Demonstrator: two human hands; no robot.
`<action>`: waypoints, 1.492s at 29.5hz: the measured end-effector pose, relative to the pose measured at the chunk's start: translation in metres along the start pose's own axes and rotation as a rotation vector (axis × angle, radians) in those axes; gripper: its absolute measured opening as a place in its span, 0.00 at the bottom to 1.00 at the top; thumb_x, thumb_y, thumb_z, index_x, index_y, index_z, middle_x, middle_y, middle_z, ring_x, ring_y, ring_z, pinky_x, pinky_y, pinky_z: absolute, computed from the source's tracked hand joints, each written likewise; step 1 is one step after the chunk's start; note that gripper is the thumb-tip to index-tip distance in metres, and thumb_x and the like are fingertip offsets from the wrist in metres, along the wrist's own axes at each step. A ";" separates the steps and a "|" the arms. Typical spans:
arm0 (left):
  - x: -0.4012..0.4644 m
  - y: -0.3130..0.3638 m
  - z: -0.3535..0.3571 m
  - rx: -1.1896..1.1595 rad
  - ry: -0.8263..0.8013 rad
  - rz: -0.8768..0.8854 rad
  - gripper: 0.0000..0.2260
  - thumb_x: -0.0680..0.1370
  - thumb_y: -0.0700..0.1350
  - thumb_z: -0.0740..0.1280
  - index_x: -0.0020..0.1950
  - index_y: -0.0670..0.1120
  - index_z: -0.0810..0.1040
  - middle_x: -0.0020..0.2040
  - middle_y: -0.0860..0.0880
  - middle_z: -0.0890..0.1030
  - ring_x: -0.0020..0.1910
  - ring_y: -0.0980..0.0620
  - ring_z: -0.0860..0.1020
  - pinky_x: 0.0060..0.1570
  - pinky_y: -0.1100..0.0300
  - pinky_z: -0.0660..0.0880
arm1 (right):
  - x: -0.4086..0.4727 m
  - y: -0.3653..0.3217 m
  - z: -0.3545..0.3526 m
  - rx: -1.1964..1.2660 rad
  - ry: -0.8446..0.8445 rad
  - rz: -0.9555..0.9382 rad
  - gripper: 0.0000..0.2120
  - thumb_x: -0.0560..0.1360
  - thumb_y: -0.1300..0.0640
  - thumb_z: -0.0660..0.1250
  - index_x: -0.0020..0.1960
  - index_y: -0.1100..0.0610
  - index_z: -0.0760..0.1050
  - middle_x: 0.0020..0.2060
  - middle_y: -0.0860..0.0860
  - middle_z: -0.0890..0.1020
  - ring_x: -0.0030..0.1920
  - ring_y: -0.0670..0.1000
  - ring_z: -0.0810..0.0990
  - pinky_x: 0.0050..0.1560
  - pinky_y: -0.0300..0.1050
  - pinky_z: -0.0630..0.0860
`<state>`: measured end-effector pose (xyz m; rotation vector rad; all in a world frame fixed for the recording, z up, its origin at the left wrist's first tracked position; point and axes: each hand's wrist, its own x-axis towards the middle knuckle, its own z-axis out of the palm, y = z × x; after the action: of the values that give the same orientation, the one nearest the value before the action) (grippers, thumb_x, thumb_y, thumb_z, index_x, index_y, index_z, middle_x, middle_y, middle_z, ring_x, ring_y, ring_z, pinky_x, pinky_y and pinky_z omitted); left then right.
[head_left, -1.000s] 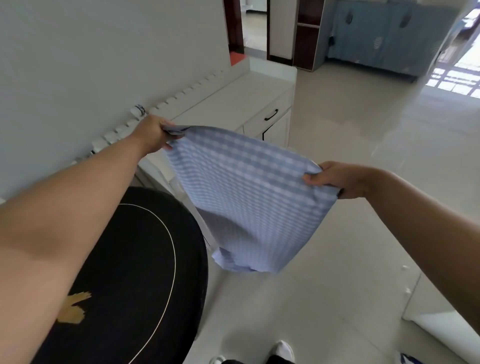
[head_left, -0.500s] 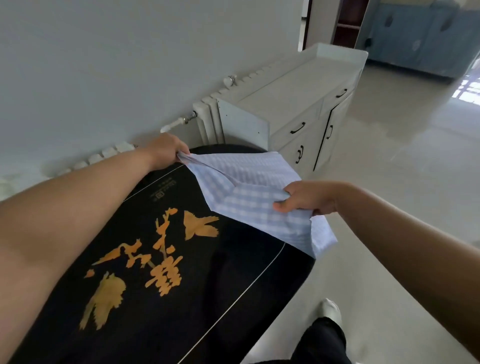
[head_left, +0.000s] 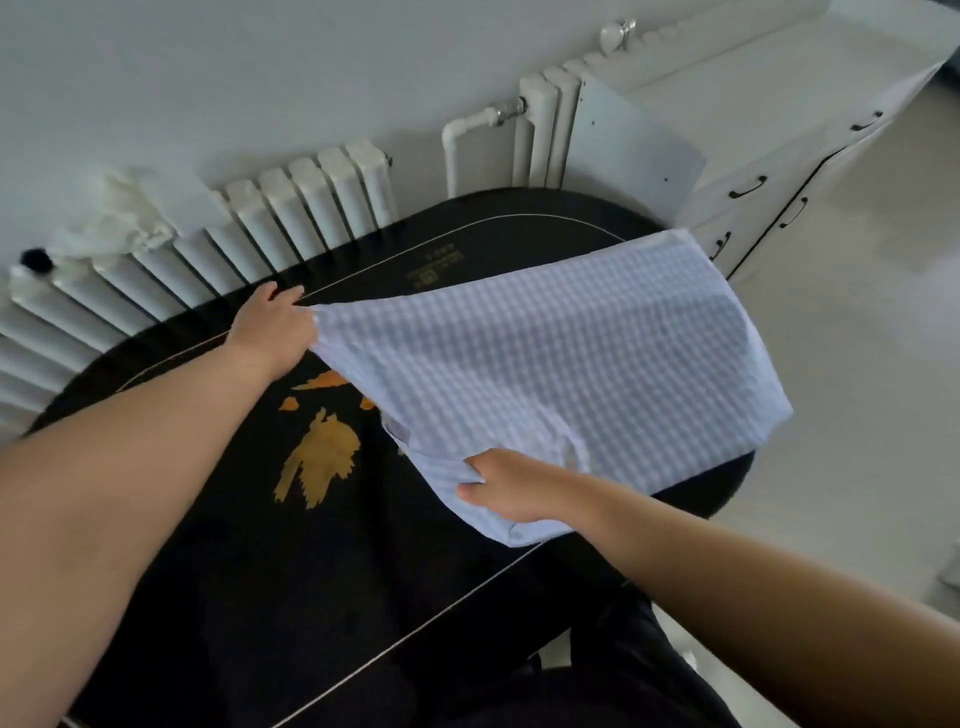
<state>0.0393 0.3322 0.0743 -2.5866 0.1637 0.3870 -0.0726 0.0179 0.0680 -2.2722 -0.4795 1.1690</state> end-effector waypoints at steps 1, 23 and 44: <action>-0.006 0.001 0.008 -0.070 -0.104 -0.123 0.16 0.81 0.46 0.58 0.69 0.52 0.71 0.74 0.44 0.66 0.73 0.45 0.62 0.70 0.50 0.59 | 0.010 -0.002 0.012 -0.022 0.004 -0.008 0.11 0.80 0.47 0.56 0.46 0.53 0.71 0.42 0.48 0.77 0.41 0.48 0.75 0.40 0.41 0.67; -0.095 0.112 0.144 -1.596 -0.189 -1.065 0.11 0.78 0.47 0.62 0.55 0.43 0.78 0.42 0.47 0.78 0.35 0.49 0.74 0.36 0.59 0.69 | 0.077 0.010 0.102 0.292 0.073 0.145 0.26 0.75 0.41 0.64 0.69 0.51 0.66 0.48 0.49 0.80 0.47 0.47 0.83 0.42 0.38 0.73; -0.236 -0.018 0.268 -1.287 -0.197 -1.458 0.15 0.80 0.47 0.61 0.61 0.39 0.75 0.59 0.38 0.78 0.52 0.38 0.78 0.44 0.54 0.71 | 0.140 0.016 0.117 -0.409 0.019 0.087 0.33 0.76 0.42 0.62 0.76 0.45 0.52 0.78 0.50 0.43 0.77 0.54 0.43 0.73 0.57 0.53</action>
<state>-0.2463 0.4939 -0.0666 -2.7094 -2.5392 0.1286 -0.0895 0.1146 -0.0869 -2.6708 -0.6694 1.1747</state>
